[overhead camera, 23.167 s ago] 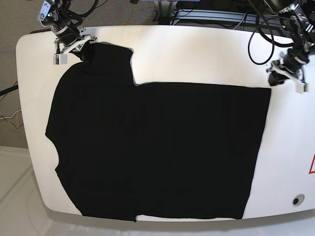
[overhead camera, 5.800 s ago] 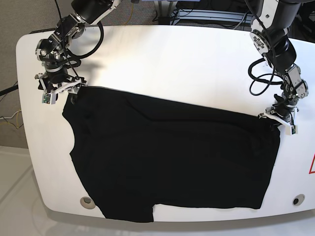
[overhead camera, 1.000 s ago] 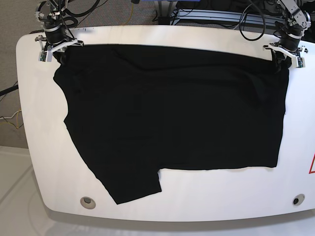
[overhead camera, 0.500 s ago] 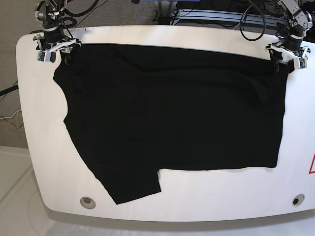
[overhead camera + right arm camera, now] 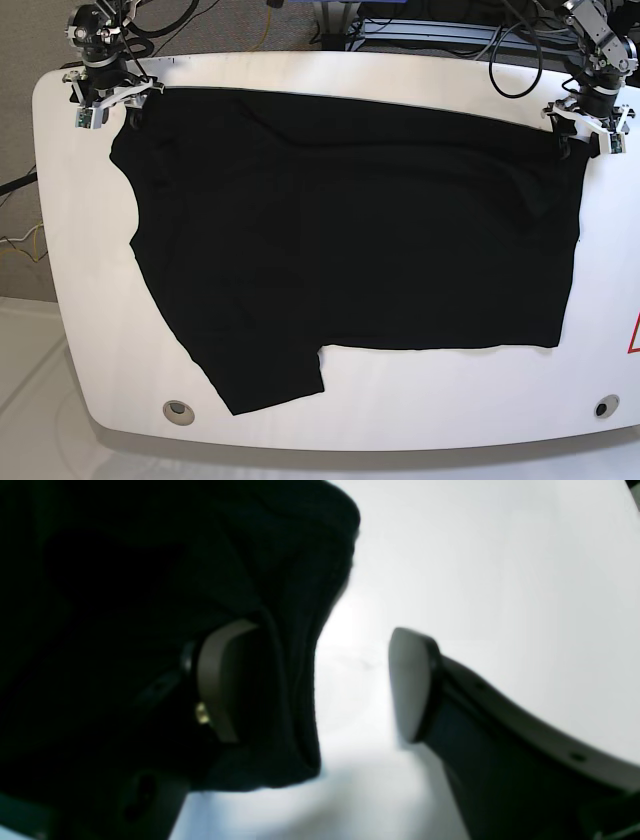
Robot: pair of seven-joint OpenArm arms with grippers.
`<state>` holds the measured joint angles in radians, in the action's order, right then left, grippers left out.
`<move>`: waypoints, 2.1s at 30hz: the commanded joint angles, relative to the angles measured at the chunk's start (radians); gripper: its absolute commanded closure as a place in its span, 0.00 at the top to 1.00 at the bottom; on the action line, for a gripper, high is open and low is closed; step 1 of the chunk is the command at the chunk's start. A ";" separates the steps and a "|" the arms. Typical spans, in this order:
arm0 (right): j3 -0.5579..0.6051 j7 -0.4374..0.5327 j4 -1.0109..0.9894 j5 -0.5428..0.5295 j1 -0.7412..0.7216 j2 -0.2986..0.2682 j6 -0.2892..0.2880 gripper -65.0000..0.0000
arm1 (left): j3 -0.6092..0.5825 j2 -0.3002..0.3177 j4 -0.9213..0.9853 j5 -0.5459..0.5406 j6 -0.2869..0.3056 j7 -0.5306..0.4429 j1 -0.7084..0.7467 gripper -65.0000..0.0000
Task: Fold the T-shirt properly
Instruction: 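Pull the corners outward away from each other to stretch the shirt, then open both grippers and release the shirt corners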
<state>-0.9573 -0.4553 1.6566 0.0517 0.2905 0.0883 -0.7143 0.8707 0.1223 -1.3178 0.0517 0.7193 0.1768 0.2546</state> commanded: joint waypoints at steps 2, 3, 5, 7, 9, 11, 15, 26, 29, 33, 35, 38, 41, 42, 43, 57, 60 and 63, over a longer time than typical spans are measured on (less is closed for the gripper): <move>-0.004 -0.003 0.061 0.007 0.002 -0.011 0.016 0.62 | 0.008 0.001 -0.038 0.093 -0.021 0.096 0.004 0.60; -0.004 -0.004 0.073 0.006 0.002 -0.009 0.016 0.62 | 0.008 0.000 -0.052 0.093 -0.021 0.096 0.001 0.60; -0.004 -0.017 0.089 0.006 0.002 -0.009 0.016 0.62 | 0.008 0.000 -0.072 0.093 -0.021 0.096 0.001 0.60; -0.002 -0.043 0.106 0.006 0.000 -0.009 0.016 0.62 | 0.009 -0.002 -0.091 0.093 -0.021 0.097 0.001 0.60; -0.002 -0.069 0.127 0.006 -0.003 -0.009 0.016 0.62 | 0.009 -0.005 -0.108 0.095 -0.021 0.099 0.001 0.60; -0.002 -0.087 0.146 0.006 -0.014 -0.009 0.016 0.62 | 0.009 -0.014 -0.119 0.095 -0.021 0.109 0.001 0.60; -0.002 -0.109 0.167 0.006 -0.021 -0.011 0.016 0.62 | 0.009 -0.016 -0.144 0.095 -0.021 0.151 0.001 0.60; -0.004 -0.112 0.199 0.012 -0.030 -0.011 0.016 0.62 | 0.011 -0.016 -0.254 0.095 -0.021 0.218 -0.001 0.60; -0.004 -0.112 0.199 0.015 -0.033 -0.011 0.016 0.62 | 0.011 -0.017 -0.266 0.095 -0.021 0.218 -0.001 0.60; -0.004 -0.112 0.198 0.015 -0.035 -0.011 0.016 0.62 | 0.011 -0.019 -0.268 0.093 -0.021 0.218 -0.002 0.60; -0.004 -0.112 0.198 0.015 -0.035 -0.011 0.016 0.62 | 0.009 -0.019 -0.268 0.093 -0.021 0.218 -0.004 0.60; -0.004 -0.112 0.198 0.015 -0.035 -0.011 0.016 0.62 | 0.009 -0.019 -0.266 0.093 -0.021 0.218 -0.005 0.60; -0.004 -0.112 0.198 0.015 -0.035 -0.011 0.016 0.62 | 0.009 -0.022 -0.265 0.092 -0.021 0.218 -0.019 0.60; -0.004 -0.112 0.198 0.015 -0.035 -0.011 0.016 0.62 | 0.009 -0.026 -0.265 0.092 -0.021 0.218 -0.024 0.60; -0.004 -0.112 0.198 0.015 -0.035 -0.011 0.016 0.62 | 0.009 -0.033 -0.265 0.092 -0.021 0.218 -0.030 0.60; -0.004 -0.112 0.196 0.009 -0.035 -0.011 0.016 0.62 | 0.011 -0.039 -0.268 0.092 -0.021 0.218 -0.073 0.60; -0.002 -0.112 0.196 0.012 -0.037 -0.011 0.016 0.62 | 0.011 -0.039 -0.269 0.092 -0.021 0.218 -0.074 0.60; -0.002 -0.112 0.198 0.012 -0.037 -0.011 0.016 0.62 | 0.011 -0.040 -0.288 0.092 -0.021 0.218 -0.087 0.60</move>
<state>-0.9565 -0.5873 1.8336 0.0750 0.2581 0.0883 -0.7029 0.8780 0.0692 -1.5696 0.1570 0.7040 0.4187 0.1799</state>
